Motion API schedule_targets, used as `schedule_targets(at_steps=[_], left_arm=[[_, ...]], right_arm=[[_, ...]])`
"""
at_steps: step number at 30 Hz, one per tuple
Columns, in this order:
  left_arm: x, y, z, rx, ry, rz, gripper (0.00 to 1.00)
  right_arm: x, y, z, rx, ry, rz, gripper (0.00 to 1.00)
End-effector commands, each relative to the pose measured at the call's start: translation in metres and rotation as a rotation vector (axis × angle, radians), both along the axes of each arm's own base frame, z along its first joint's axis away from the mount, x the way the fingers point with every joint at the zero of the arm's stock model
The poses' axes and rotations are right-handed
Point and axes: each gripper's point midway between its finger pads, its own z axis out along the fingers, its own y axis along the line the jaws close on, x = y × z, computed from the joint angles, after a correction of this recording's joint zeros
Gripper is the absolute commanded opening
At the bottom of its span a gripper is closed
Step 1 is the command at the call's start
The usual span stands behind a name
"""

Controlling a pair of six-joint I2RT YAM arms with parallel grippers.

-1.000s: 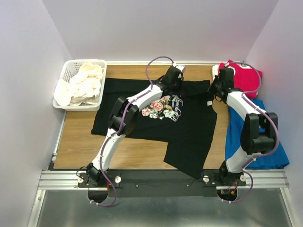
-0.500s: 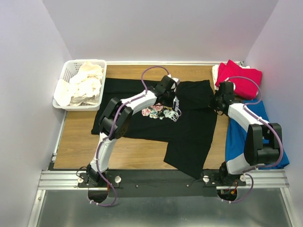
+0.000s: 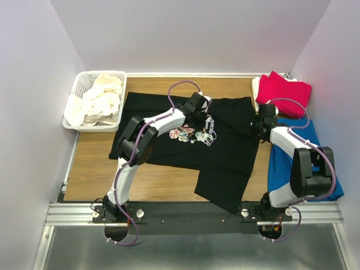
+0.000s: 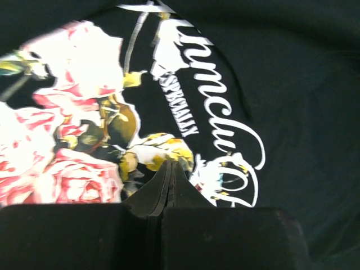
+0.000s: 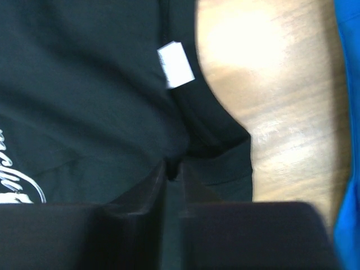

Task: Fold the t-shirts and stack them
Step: Fold the flattened tshirt in 1/3 of the way

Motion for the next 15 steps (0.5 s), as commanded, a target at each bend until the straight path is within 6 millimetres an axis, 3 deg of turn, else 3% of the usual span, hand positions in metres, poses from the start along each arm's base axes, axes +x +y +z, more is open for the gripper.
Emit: schedule_targets(at_steps=[1, 4, 9, 13, 14, 15], left_arm=[[0.010, 0.008, 0.037, 0.027, -0.098, 0.027, 0.00], [0.018, 0.017, 0.050, 0.047, -0.141, 0.060, 0.00], [0.032, 0.043, 0.072, 0.054, -0.193, 0.167, 0.00], [0.051, 0.080, 0.070, 0.076, -0.181, 0.292, 0.00], [0.059, 0.095, 0.067, 0.083, -0.170, 0.328, 0.00], [0.061, 0.108, 0.059, 0.106, -0.147, 0.357, 0.00]], right_arm=[[-0.020, -0.020, 0.006, -0.053, 0.018, -0.114, 0.43], [-0.022, -0.030, 0.030, -0.073, -0.043, -0.182, 0.54], [-0.013, -0.031, 0.063, -0.064, -0.132, -0.197, 0.61], [0.010, -0.018, 0.049, -0.025, -0.074, -0.144, 0.61], [0.013, -0.016, 0.027, -0.022, -0.009, -0.135, 0.61], [0.017, -0.013, 0.022, -0.012, 0.006, -0.126, 0.61]])
